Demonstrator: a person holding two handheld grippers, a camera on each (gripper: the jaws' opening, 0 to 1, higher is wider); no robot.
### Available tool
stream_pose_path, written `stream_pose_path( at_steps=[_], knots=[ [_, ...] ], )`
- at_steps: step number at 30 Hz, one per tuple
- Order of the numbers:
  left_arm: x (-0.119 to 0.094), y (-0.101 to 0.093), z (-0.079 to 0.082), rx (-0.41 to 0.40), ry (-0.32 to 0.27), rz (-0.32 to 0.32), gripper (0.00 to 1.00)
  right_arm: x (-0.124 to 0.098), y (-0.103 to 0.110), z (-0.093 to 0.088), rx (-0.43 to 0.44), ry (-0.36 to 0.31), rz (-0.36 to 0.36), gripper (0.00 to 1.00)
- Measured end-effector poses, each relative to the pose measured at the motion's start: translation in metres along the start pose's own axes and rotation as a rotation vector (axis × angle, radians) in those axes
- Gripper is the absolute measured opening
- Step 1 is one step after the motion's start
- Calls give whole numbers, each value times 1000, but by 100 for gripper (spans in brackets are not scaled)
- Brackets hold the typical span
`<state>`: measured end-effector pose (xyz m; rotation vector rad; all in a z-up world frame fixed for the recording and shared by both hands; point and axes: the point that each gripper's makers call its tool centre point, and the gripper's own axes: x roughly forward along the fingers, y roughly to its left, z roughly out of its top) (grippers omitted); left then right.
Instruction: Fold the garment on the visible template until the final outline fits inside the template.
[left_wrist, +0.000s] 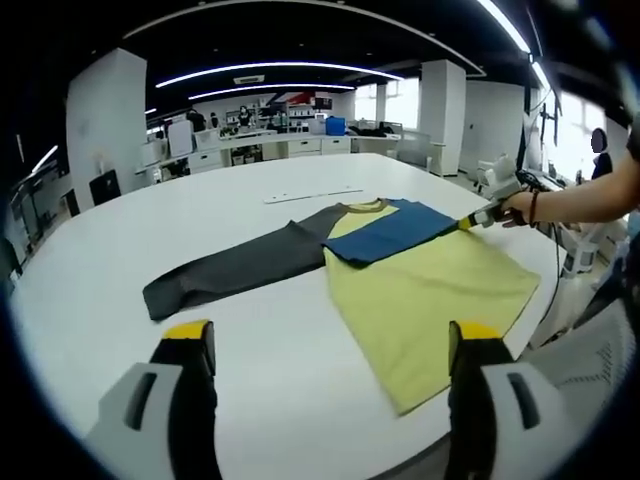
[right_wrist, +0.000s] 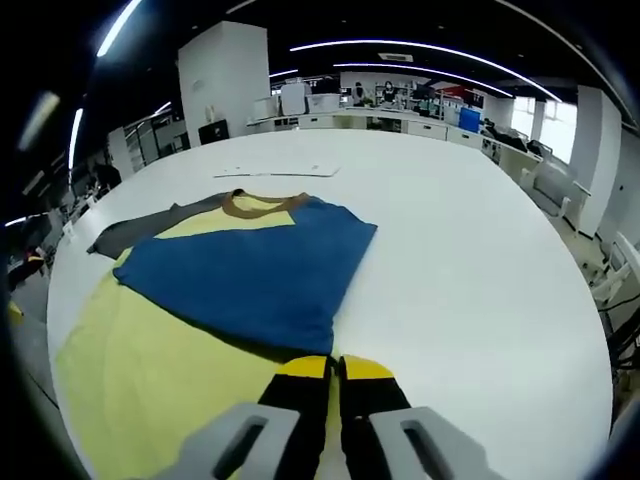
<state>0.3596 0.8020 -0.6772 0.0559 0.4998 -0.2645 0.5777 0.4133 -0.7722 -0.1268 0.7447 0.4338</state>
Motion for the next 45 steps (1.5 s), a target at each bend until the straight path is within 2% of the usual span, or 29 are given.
stream_pose_path(
  at_steps=[9,14,17,22,26,33,36,39,42,45],
  knots=[
    [-2,2,3,-11,2,10,95,-3,-12,-4,-17,9,6,0],
    [0,5,7,-12,6,3,96,-4,-12,-5,-17,11,18,0],
    [2,10,12,-5,4,6,96,-9,-9,-5,-15,8,14,4],
    [2,16,20,-8,-14,19,96,-20,-2,2,8,-18,13,31],
    [2,24,23,-17,-17,37,96,-31,13,13,0,-62,68,52],
    [5,43,22,-59,-18,76,96,-50,34,25,-23,-79,165,83],
    [6,59,22,-88,-33,119,97,-61,43,29,-50,-85,206,91],
    [7,71,24,-120,-49,133,97,-72,53,32,-62,-96,245,98],
    [8,84,24,-135,-52,162,95,-82,61,31,-73,-81,292,100],
    [12,102,21,-136,-32,204,94,-93,61,35,-74,-89,300,100]
  ],
)
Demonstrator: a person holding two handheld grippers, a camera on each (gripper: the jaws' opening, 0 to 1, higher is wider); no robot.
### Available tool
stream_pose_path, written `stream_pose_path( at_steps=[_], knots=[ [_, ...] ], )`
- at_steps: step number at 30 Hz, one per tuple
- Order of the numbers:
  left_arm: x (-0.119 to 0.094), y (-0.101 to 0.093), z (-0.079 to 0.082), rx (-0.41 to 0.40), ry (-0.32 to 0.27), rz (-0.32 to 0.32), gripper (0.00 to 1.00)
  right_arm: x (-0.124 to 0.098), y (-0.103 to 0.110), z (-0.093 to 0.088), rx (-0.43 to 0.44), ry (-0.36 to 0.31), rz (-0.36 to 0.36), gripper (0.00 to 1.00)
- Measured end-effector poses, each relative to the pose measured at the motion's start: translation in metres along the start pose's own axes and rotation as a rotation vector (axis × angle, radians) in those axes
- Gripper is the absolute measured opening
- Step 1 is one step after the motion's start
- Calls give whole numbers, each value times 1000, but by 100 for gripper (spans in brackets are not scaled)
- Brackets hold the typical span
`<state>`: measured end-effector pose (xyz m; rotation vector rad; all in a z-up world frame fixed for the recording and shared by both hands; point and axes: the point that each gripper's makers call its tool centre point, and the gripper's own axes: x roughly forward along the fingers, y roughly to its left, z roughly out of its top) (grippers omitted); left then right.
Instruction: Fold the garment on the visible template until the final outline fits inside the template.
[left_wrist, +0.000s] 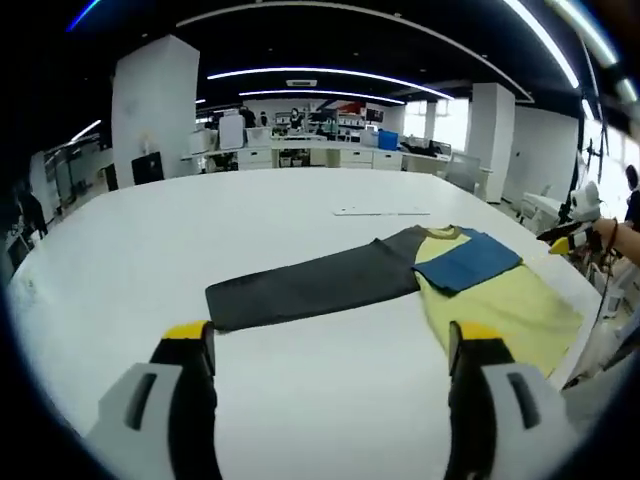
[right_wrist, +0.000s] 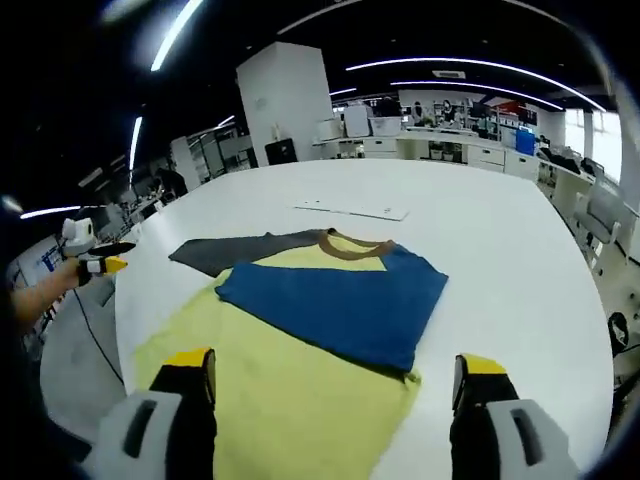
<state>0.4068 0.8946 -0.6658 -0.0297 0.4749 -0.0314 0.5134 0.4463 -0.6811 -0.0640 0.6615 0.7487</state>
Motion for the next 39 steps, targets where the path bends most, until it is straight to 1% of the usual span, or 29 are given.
stream_pose_path(
  at_steps=[2,3,4,6,8,10,14,16,18,22,23,24,25,27,28,31,34,36,39],
  knots=[
    [5,12,0,4,10,34,93,-6,6,3,-3,-13,20,100],
    [6,14,0,5,10,39,93,-8,9,4,-12,-14,33,100],
    [8,20,1,-1,8,54,92,-10,12,4,-20,-11,40,100],
    [13,27,4,-13,0,69,92,-15,17,5,-51,-19,49,100],
    [17,34,7,-11,-8,79,90,-21,22,6,-63,-29,63,100],
    [20,40,8,-20,-4,93,89,-26,29,7,-71,-43,77,100],
    [27,50,5,-52,3,119,88,-31,37,2,-98,-48,78,100],
    [30,55,2,-78,12,133,86,-33,39,-3,-105,-38,77,100],
    [33,59,-1,-104,22,139,84,-34,41,-10,-116,-31,73,100],
    [40,70,-6,-115,29,159,80,-34,41,-19,-100,-46,56,99],
    [42,74,-10,-137,41,176,80,-34,38,-24,-106,-44,28,98],
    [44,76,-10,-145,38,178,79,-34,37,-26,-120,-41,12,98],
    [46,79,-11,-148,34,184,78,-34,38,-29,-131,-43,3,98],
    [47,83,-13,-141,43,200,75,-34,41,-36,-128,-35,4,98],
    [48,88,-16,-127,58,229,72,-34,44,-39,-127,-32,8,98],
    [52,92,-19,-126,60,231,65,-36,47,-43,-125,-34,2,99],
    [59,97,-24,-138,73,245,62,-36,47,-46,-118,-34,-17,98],
    [63,98,-26,-131,84,249,60,-36,46,-46,-114,-42,-31,98],
    [68,103,-31,-125,98,272,53,-36,45,-44,-102,-55,-37,98]
  ],
)
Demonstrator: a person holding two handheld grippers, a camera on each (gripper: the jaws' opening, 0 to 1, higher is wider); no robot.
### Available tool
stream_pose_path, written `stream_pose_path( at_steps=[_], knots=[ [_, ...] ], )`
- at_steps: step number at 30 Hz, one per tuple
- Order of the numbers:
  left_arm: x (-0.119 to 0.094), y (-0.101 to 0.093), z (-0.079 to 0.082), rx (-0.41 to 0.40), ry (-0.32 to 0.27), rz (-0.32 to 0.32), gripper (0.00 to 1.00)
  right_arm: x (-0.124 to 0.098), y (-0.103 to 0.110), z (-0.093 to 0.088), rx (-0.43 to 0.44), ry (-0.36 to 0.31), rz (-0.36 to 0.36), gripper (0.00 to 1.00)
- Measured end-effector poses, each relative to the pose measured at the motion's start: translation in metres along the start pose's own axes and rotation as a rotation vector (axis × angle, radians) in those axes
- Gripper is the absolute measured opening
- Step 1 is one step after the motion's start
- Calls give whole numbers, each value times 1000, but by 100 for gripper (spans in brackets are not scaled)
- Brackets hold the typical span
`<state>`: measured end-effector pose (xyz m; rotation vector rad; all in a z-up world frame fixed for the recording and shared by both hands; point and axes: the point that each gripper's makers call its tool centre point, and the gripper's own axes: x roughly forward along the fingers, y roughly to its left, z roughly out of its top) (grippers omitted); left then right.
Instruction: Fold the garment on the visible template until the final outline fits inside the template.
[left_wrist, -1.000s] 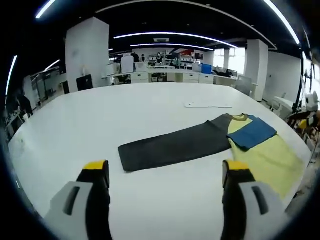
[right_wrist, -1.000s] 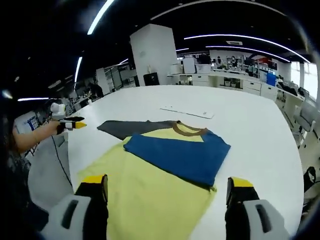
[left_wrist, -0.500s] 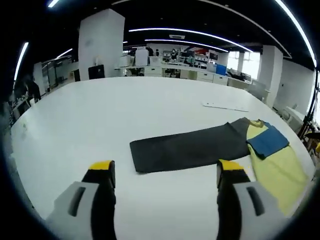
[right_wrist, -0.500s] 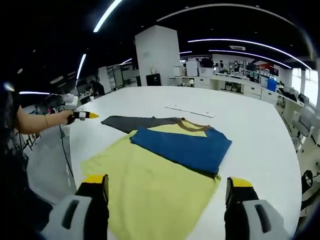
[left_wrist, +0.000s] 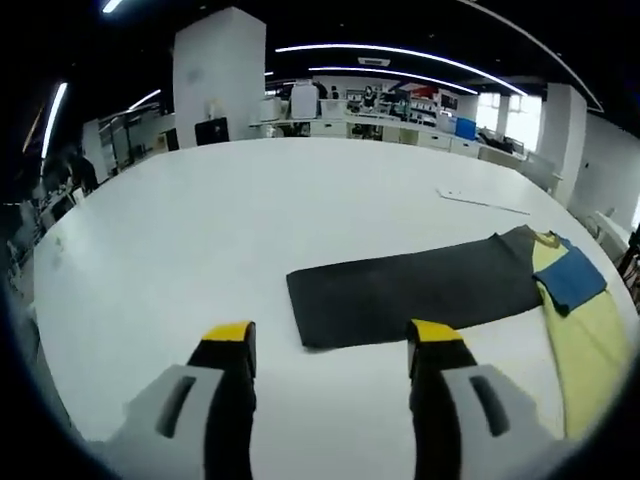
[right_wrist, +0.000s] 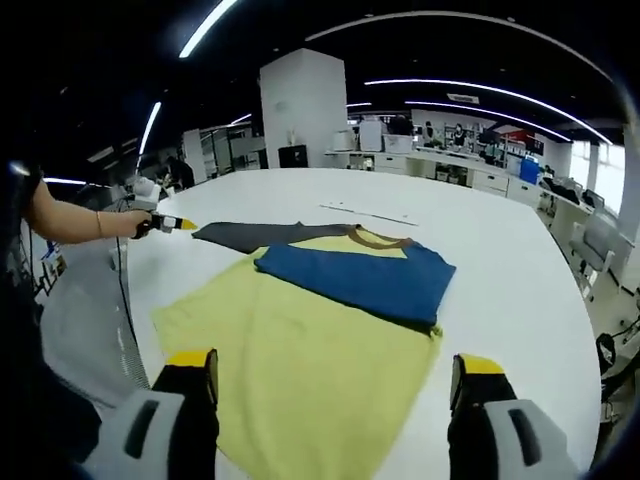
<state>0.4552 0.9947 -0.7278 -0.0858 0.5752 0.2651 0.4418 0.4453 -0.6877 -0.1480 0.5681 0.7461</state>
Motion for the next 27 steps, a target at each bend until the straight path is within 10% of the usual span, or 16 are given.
stream_pose_path(
  at_steps=[27],
  knots=[
    [24,7,-19,-41,48,33,20,-10,-3,-12,1,40,-49,96]
  ],
)
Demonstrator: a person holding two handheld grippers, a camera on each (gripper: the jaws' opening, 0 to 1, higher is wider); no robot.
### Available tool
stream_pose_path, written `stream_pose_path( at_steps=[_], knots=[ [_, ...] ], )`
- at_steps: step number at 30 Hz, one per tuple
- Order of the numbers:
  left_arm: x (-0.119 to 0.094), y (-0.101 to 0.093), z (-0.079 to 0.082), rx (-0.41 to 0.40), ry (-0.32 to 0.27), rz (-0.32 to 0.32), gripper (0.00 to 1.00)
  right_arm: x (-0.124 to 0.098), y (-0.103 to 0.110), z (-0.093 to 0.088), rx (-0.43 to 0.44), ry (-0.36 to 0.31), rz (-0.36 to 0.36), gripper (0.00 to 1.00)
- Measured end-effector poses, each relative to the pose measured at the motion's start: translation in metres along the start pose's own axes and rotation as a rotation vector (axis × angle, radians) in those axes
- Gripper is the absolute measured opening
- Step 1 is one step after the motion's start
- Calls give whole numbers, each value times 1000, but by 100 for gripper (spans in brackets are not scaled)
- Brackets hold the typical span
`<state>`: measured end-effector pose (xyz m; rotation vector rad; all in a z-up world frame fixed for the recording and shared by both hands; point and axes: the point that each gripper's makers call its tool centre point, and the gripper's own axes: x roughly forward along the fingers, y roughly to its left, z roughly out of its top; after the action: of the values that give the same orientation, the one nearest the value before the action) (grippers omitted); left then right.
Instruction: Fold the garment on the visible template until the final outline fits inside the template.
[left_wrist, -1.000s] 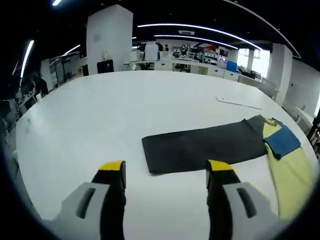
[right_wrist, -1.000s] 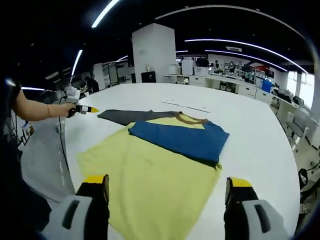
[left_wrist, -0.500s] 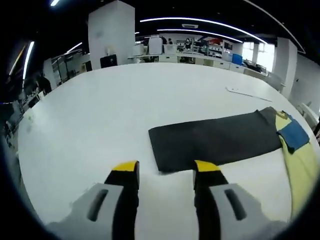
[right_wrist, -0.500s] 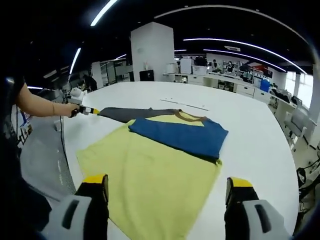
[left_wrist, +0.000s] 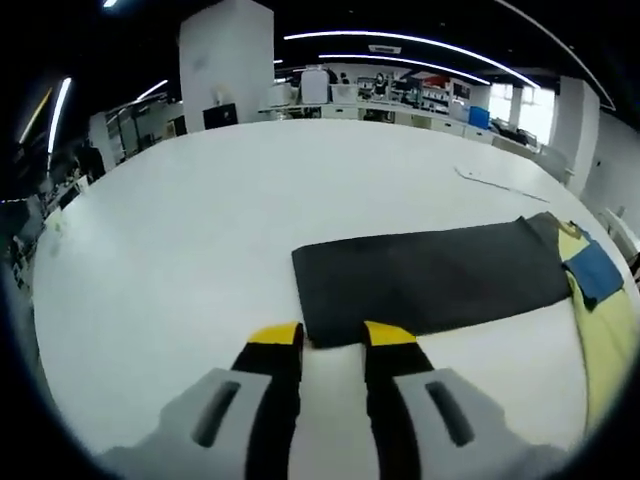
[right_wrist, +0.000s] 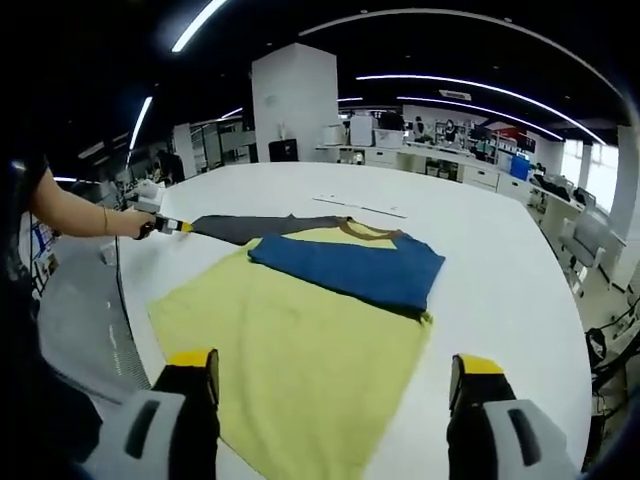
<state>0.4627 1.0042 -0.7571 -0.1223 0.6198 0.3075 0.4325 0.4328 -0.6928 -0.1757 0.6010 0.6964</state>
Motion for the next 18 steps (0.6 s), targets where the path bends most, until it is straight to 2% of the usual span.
stream_pose_path(
  at_steps=[3,6,12,14,15,18],
  knots=[
    [1,2,0,-45,-4,22,18,1,1,-3,-7,12,-1,96],
    [3,3,1,-21,3,32,15,1,1,-3,-11,15,1,96],
    [6,3,1,-41,20,43,13,3,1,-4,-10,22,4,96],
    [5,4,-1,-90,42,60,9,4,3,-4,-11,20,8,96],
    [5,-2,-1,-115,57,30,4,4,3,-4,-14,21,10,97],
    [7,-5,1,-103,58,30,2,4,5,-5,-28,27,17,100]
  ],
)
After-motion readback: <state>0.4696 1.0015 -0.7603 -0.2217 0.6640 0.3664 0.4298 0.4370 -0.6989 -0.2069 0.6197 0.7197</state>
